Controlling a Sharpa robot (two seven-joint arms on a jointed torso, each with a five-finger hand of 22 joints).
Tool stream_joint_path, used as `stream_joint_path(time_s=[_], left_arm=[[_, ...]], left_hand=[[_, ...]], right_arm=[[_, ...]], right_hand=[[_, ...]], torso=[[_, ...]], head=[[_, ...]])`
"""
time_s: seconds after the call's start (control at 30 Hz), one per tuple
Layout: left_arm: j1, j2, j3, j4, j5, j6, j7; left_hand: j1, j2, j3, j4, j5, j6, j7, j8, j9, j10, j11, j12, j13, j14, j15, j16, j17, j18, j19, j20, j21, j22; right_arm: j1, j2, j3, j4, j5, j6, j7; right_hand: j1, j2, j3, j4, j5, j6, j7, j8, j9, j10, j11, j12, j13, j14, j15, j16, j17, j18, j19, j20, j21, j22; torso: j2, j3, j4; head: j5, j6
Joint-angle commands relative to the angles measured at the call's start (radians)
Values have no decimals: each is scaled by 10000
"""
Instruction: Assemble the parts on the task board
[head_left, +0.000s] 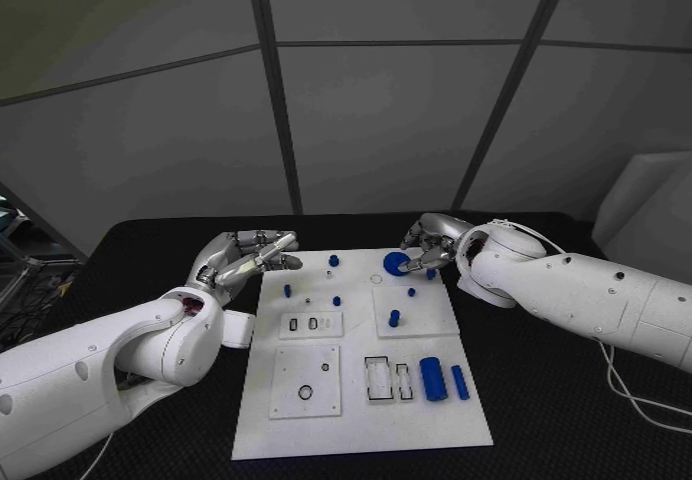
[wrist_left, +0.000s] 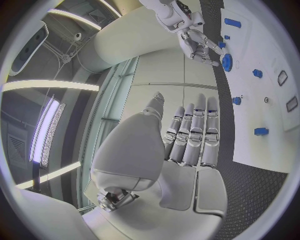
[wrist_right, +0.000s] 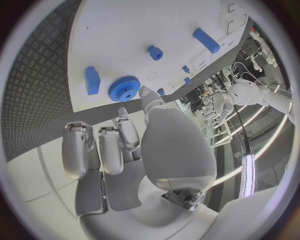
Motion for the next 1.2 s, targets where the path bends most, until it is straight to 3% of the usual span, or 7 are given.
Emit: stream_joint_path(time_s=[0.03, 0.37, 0.83, 1.2], left_arm=[[12, 14, 7, -8, -63, 185, 10], [11, 34, 6, -37, -63, 195, -6], [11, 48, 6, -57, -63, 244, -56], [11, 53, 6, -107, -63, 243, -64]], left_hand=[[-21, 66, -67, 10, -55, 67, -2, -10, 13, 45, -13, 22, 10, -107, 0, -58, 17, -177, -22, 76, -36, -12], [-25, 64, -72, 10, -56, 65, 2, -13, 12, 40, -10, 18, 8, -111, 0, -61, 18, -177, -23, 76, -37, -13], [-30, 62, -80, 10, -56, 60, 10, -19, 9, 29, -5, 9, 4, -118, 2, -67, 19, -177, -24, 76, -39, -15], [-31, 64, -84, 9, -56, 59, 14, -23, 8, 19, -1, 3, 1, -122, 4, -71, 21, -178, -25, 77, -40, -16]], right_arm=[[20, 90, 12, -120, 223, 455, -88], [19, 342, 12, -386, 335, 498, -146], [20, 570, 12, -785, 782, 480, -367], [21, 736, 9, -988, 689, 628, -390]], right_hand=[[131, 4, 19, 93, 48, -47, -6, 73, 6, 64, 28, 114, 76, 646, 95, 51, 647, -166, 103, 21, 66, 1013], [175, 65, 21, 142, 76, -51, -3, 116, 13, 78, 32, 164, 137, 662, 99, 92, 729, -177, 137, 28, 91, 1066], [311, 349, 122, 220, 345, -1, -13, 294, 46, 100, 24, 269, 280, 686, 103, 168, 876, -211, 242, 40, 169, 1228], [404, 373, 153, 161, 316, 33, -22, 350, 57, 126, 16, 311, 335, 697, 97, 198, 939, -226, 290, 37, 202, 1299]], torso=[[1, -17, -7], [-4, -7, -11], [4, -7, 9], [4, 4, -8]], head=[[8, -46], [18, -115], [53, -172], [67, -209]])
